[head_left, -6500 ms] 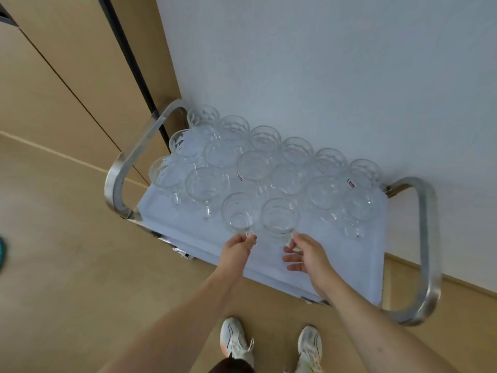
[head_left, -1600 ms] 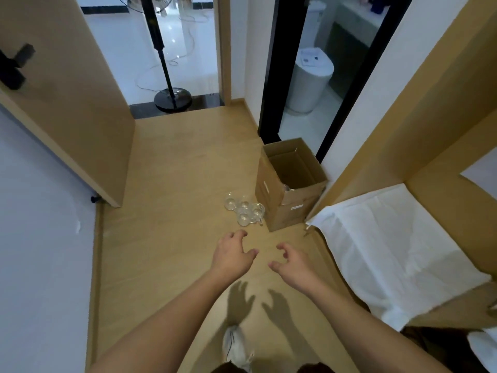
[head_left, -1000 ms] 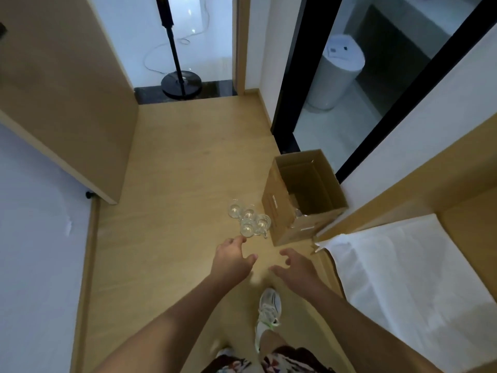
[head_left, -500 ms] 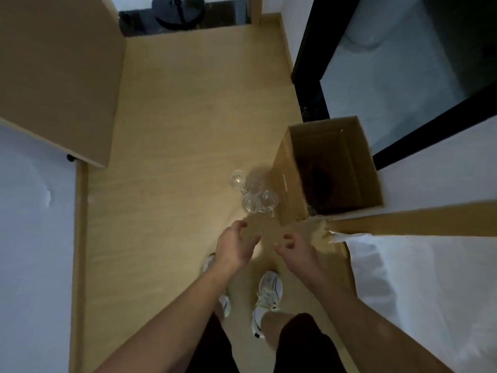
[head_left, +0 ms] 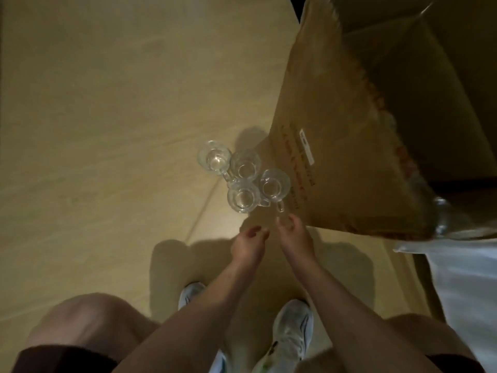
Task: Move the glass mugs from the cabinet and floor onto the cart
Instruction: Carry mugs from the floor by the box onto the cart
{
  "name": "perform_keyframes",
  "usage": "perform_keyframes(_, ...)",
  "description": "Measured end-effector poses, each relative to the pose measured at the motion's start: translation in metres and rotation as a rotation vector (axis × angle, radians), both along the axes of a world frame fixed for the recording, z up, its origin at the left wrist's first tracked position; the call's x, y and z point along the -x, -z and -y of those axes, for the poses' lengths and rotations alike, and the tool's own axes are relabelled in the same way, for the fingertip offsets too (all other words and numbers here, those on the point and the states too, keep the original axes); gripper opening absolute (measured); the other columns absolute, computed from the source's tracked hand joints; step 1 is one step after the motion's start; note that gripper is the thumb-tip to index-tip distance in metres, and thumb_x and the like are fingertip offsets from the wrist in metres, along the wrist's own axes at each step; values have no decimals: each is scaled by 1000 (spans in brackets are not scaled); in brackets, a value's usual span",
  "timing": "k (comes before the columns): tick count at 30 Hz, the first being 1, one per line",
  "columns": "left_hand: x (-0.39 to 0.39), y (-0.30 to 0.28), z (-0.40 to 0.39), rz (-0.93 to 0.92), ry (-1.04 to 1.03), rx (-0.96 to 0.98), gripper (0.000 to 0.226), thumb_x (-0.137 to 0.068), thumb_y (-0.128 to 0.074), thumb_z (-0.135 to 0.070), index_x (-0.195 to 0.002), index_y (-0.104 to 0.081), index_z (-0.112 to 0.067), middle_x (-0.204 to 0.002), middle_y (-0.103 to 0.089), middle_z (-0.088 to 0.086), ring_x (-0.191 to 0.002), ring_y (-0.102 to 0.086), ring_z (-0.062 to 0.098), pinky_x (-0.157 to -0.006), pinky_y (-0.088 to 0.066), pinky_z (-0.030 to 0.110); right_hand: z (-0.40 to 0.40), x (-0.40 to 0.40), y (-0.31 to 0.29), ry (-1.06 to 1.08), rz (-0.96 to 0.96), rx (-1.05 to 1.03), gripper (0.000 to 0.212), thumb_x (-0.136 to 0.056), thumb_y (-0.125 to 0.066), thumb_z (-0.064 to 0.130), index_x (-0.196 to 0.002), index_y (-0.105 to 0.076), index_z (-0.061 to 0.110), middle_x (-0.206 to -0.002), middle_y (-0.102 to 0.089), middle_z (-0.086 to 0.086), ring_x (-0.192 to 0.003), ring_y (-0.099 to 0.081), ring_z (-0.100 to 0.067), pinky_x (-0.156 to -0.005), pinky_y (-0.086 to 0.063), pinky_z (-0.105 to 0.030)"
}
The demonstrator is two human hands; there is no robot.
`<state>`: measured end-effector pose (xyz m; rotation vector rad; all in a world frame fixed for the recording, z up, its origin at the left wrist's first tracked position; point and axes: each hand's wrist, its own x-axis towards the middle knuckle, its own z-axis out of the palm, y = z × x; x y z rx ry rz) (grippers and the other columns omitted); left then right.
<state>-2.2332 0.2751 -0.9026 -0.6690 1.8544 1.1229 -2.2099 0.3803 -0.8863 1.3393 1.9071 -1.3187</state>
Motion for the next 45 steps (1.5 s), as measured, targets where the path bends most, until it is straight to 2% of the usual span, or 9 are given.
perform_keyframes(4, 6, 75, -23, 28, -180, -180, 56, -96, -62, -38, -147, -47, -18, -144, -53, 4, -132, -51, 22, -110, -42, 39, 1, 23, 82, 192, -44, 13, 66, -96, -51, 55, -152, -35, 22, -152, -45, -8, -136, -45, -32, -110, -39, -45)
perform_keyframes(7, 13, 106, -39, 62, -339, -304, 55, -98, -58, -37, -149, -42, -24, -143, -56, 2, -129, -53, 20, -100, -47, 36, -6, 29, 128, 284, -102, 81, 78, -71, -54, 73, -134, -53, 29, -135, -60, -4, -122, -56, -28, -104, -46, -52)
perform_keyframes(10, 22, 116, -47, 149, -516, -406, 44, -96, -62, -30, -139, -53, -26, -124, -69, 1, -114, -65, 19, -78, -53, 31, -15, 30, 158, 330, -130, 155, 43, -71, -63, 60, -99, -66, 28, -107, -71, -1, -104, -66, -28, -95, -53, -56)
perform_keyframes(13, 29, 118, -46, 163, -586, -490, 24, -96, -59, -12, -116, -67, -25, -94, -77, -5, -82, -71, 8, -64, -51, 25, -19, 33, 154, 326, -154, 193, 13, -90, -69, 34, -90, -67, 22, -102, -72, -8, -97, -66, -29, -89, -54, -50)
perform_keyframes(16, 30, 116, -43, 185, -573, -552, 28, -96, -53, -3, -104, -67, -25, -81, -76, -4, -68, -71, 5, -63, -48, 23, -23, 30, 146, 355, -174, 282, 9, -96, -66, 21, -97, -66, 12, -95, -69, -7, -84, -62, -19, -72, -52, -36)
perform_keyframes(22, 31, 102, -36, 203, -584, -560, 31, -89, -49, 10, -89, -64, -17, -85, -65, 5, -70, -66, 11, -50, -49, 16, -21, 27, 134, 446, -186, 399, 14, -83, -64, 9, -97, -67, 9, -86, -63, -12, -75, -58, -20, -62, -43, -29)
perform_keyframes(28, 26, 77, -18, 212, -610, -405, 11, -92, -56, -4, -98, -63, -11, -84, -65, 3, -80, -56, 16, -70, -47, 26, -15, 13, 116, 508, -116, 357, 6, -78, -61, 7, -76, -65, 11, -72, -57, -7, -65, -52, -17, -59, -40, -29)
perform_keyframes(38, 33, -126, 19, 232, -577, -240, 36, -91, -56, -7, -127, -58, -11, -77, -50, 2, -66, -46, 14, -77, -48, 34, -6, -19, -75, 509, 38, 430, 11, -87, -63, 11, -79, -58, 15, -63, -49, -3, -56, -44, -17, -54, -38, -30)
perform_keyframes(45, 73, -359, 55, 149, -545, -241, 5, -91, -60, -16, -95, -62, -15, -79, -48, 6, -62, -42, 16, -60, -43, 30, 15, 27, -312, 360, -39, 440, 13, -93, -64, 26, -86, -58, 17, -78, -56, -3, -73, -53, -18, -71, -49, -36)
